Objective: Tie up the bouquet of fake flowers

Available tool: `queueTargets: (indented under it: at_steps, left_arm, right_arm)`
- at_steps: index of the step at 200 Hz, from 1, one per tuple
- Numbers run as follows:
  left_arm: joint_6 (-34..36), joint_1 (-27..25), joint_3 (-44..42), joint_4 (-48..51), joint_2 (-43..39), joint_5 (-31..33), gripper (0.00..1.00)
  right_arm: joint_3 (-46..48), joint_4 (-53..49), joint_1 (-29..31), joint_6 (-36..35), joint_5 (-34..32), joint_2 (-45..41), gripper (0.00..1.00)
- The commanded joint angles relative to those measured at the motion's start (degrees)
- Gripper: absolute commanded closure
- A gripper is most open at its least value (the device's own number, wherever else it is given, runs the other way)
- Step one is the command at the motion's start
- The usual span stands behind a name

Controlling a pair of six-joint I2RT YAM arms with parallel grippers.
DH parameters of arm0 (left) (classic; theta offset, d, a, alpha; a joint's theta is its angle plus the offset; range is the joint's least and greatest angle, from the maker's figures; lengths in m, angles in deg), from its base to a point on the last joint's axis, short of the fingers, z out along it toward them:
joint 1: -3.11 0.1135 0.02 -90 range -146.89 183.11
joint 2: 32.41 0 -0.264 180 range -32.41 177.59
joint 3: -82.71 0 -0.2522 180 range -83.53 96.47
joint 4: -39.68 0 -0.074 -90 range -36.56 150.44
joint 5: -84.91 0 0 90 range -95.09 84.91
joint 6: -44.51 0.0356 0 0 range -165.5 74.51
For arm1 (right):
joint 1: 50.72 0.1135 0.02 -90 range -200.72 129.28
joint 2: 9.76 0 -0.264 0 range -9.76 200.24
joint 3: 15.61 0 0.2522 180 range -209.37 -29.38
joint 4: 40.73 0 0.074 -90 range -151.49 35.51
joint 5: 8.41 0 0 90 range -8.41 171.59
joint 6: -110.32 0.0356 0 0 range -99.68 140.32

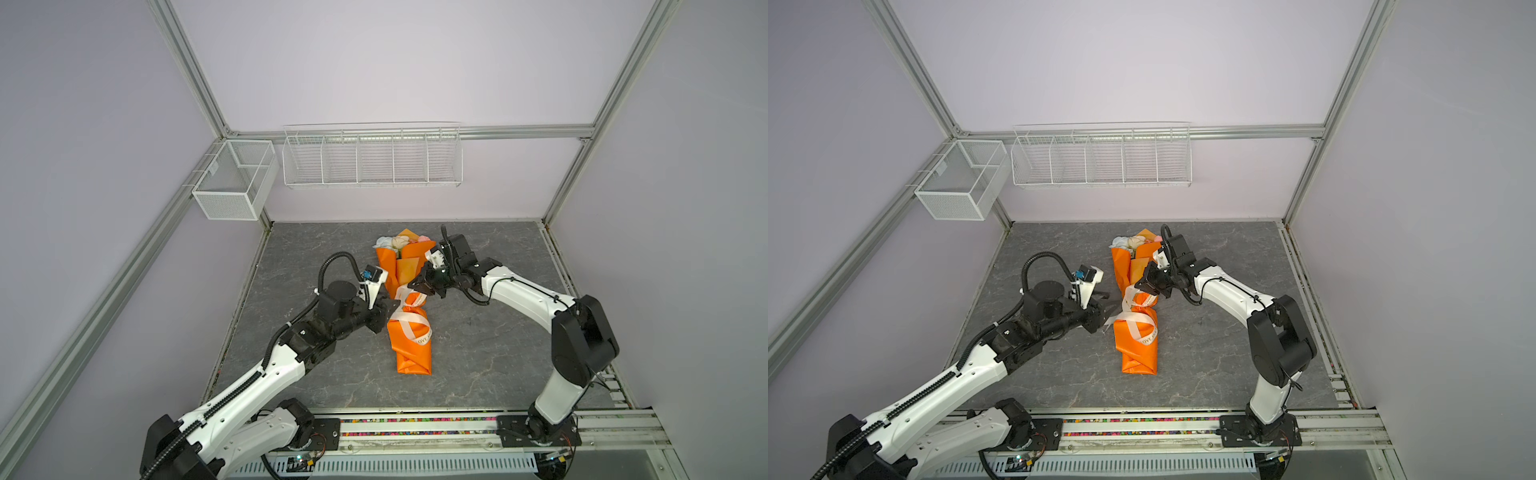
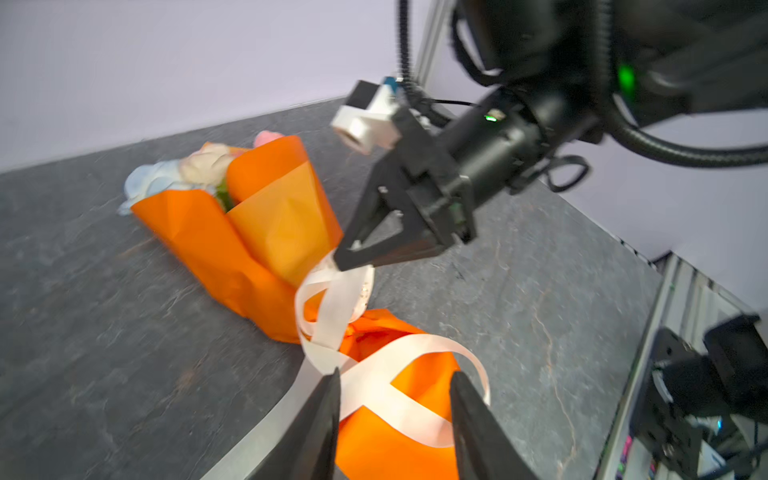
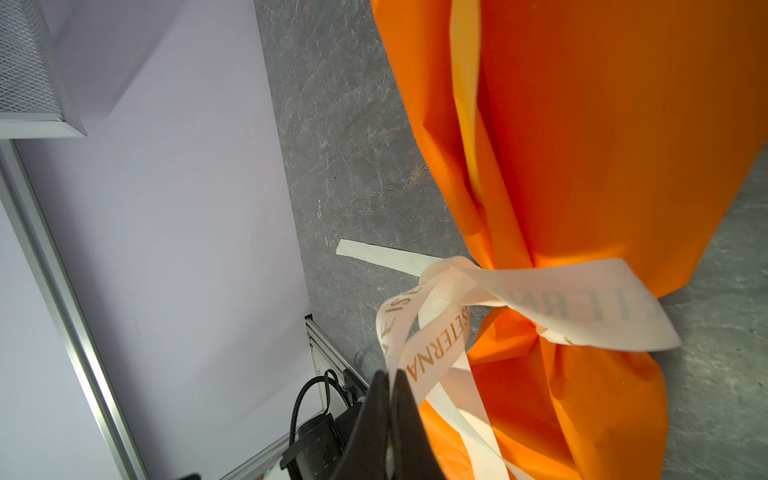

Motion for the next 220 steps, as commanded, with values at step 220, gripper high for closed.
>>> queueTargets:
  at_steps: [220]
  left_arm:
    - [10.77,1.23,17.29,3.74,30.12,-9.72,0.67]
  right_arm:
    - [-1.65,0.64,0.85,0.46,2.21,-1.17,0.90]
